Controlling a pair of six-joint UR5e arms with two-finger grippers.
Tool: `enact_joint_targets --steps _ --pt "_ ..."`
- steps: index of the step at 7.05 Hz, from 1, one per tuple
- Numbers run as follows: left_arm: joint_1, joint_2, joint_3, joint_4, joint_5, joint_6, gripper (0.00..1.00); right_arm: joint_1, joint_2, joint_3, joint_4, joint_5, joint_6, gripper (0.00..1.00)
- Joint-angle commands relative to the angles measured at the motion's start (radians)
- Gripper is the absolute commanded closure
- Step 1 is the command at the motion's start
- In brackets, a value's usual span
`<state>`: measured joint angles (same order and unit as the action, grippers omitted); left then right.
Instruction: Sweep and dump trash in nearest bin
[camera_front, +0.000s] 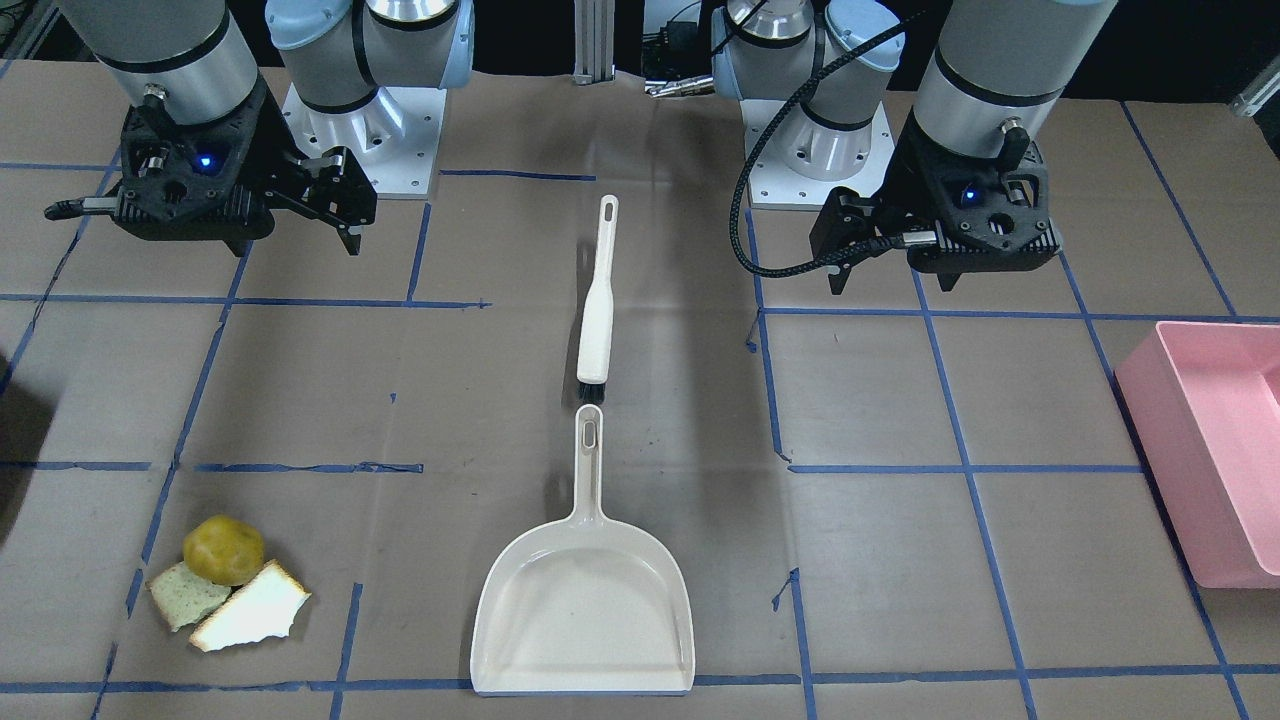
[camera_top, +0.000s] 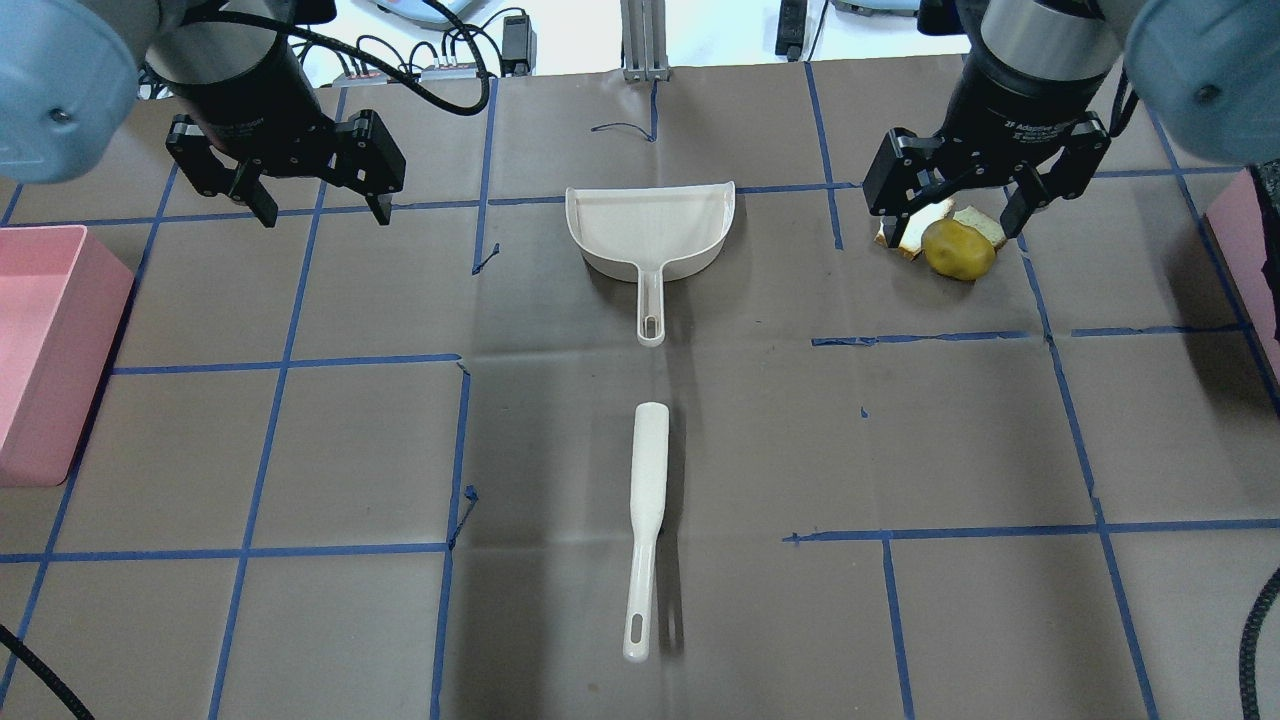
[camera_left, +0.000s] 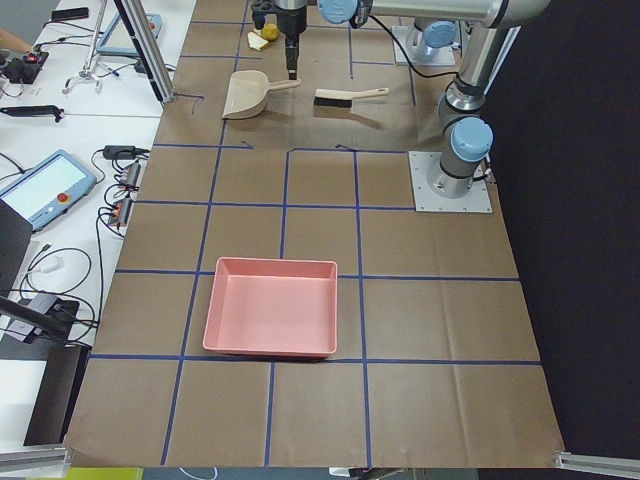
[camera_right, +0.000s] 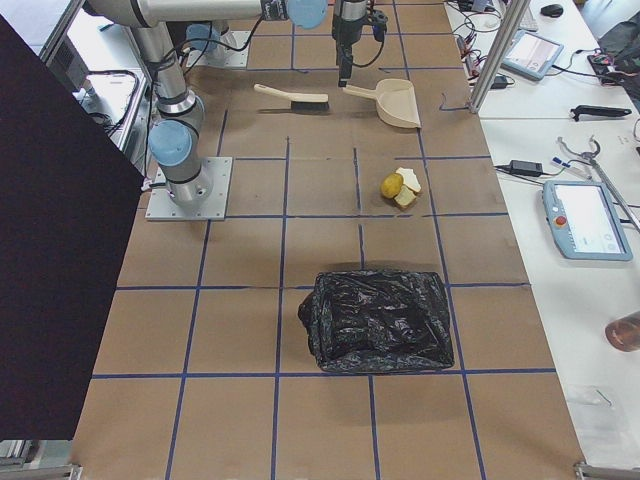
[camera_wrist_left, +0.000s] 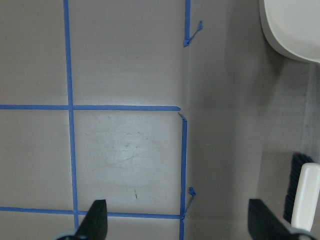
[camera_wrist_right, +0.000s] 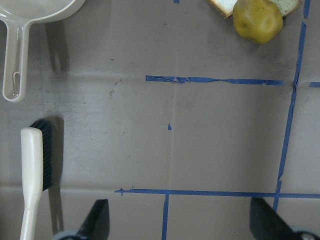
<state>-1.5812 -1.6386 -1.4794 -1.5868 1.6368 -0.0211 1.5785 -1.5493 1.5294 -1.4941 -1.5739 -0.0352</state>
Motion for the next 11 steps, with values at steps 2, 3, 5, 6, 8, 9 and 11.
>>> enact_joint_targets --steps 2,3,5,6,8,9,11 --pt "-0.006 -0.003 0.001 0.01 -0.005 0.0 0.0 0.0 0.0 0.0 0.0 0.0 -0.003 0.0" --pt "-0.006 -0.003 0.001 0.01 -0.003 0.0 0.0 0.0 0.0 0.001 0.0 0.0 -0.003 0.0" --pt "-0.014 -0.004 -0.001 0.01 -0.009 -0.002 0.0 0.0 0.001 0.003 0.0 -0.002 -0.002 0.0" --pt "-0.026 0.005 0.001 0.01 0.0 0.0 0.0 0.0 0.002 0.003 0.0 -0.002 0.0 0.0" --pt "-0.028 0.002 -0.001 0.01 0.001 0.0 0.0 0.0 0.002 0.003 -0.002 -0.002 0.001 0.0" --pt "-0.028 -0.01 -0.002 0.01 0.001 0.0 0.0 0.0 0.002 0.003 -0.002 -0.002 0.001 0.0" --pt "-0.029 -0.017 -0.021 0.01 -0.006 -0.014 0.0 0.0 0.002 0.003 -0.002 -0.003 0.001 0.0"
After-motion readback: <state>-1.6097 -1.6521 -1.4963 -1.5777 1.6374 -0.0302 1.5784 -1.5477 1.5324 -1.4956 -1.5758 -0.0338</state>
